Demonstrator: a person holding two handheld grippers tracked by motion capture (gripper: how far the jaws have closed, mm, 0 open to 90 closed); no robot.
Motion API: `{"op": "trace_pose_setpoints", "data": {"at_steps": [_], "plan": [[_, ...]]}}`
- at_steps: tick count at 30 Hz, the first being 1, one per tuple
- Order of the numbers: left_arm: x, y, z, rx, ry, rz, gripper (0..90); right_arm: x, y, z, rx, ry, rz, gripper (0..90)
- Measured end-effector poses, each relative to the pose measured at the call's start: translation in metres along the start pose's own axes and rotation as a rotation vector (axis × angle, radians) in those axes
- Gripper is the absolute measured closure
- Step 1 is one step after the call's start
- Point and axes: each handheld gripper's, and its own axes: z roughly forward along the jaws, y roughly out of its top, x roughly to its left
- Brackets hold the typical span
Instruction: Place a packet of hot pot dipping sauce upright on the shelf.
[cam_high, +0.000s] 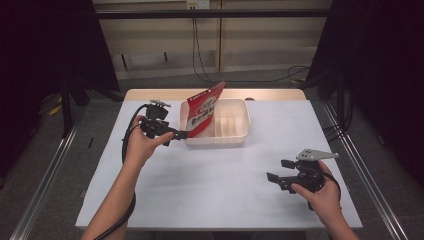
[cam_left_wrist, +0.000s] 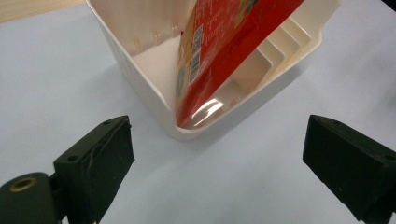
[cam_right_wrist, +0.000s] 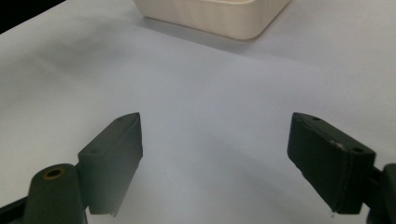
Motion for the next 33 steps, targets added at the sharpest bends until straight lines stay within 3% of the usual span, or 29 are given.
{"op": "trace_pose_setpoints", "data": {"at_steps": [4,5,10,14,20,22,23,24,33], "plan": [[0.003,-0.006,0.002,0.01,-0.004,0.008,8.4,0.0,0.0,0.0,-0.001,0.0,0.0,18.4],[0.002,-0.008,0.003,-0.002,-0.007,-0.009,8.4,0.0,0.0,0.0,-0.001,0.0,0.0,18.4],[0.004,-0.016,0.005,0.0,-0.007,-0.014,8.4,0.0,0.0,0.0,0.0,-0.001,0.0,18.4],[0.006,-0.021,0.004,0.008,-0.009,0.0,8.4,0.0,0.0,0.0,0.002,-0.001,0.0,18.4],[0.007,-0.03,0.006,-0.006,-0.014,-0.023,8.2,0.0,0.0,0.0,0.0,-0.001,0.0,18.4],[0.009,-0.033,0.005,0.003,-0.015,-0.008,8.0,0.0,0.0,0.0,0.002,-0.002,-0.002,18.4],[0.008,-0.035,0.006,-0.008,-0.028,-0.026,8.0,0.0,0.0,0.0,0.002,-0.001,-0.001,18.4],[0.009,-0.036,0.006,0.004,-0.017,-0.01,8.0,0.0,0.0,0.0,0.001,-0.002,-0.003,18.4],[0.01,-0.049,0.008,-0.005,-0.017,-0.018,8.0,0.001,0.0,0.0,0.002,-0.002,-0.004,18.4]]}}
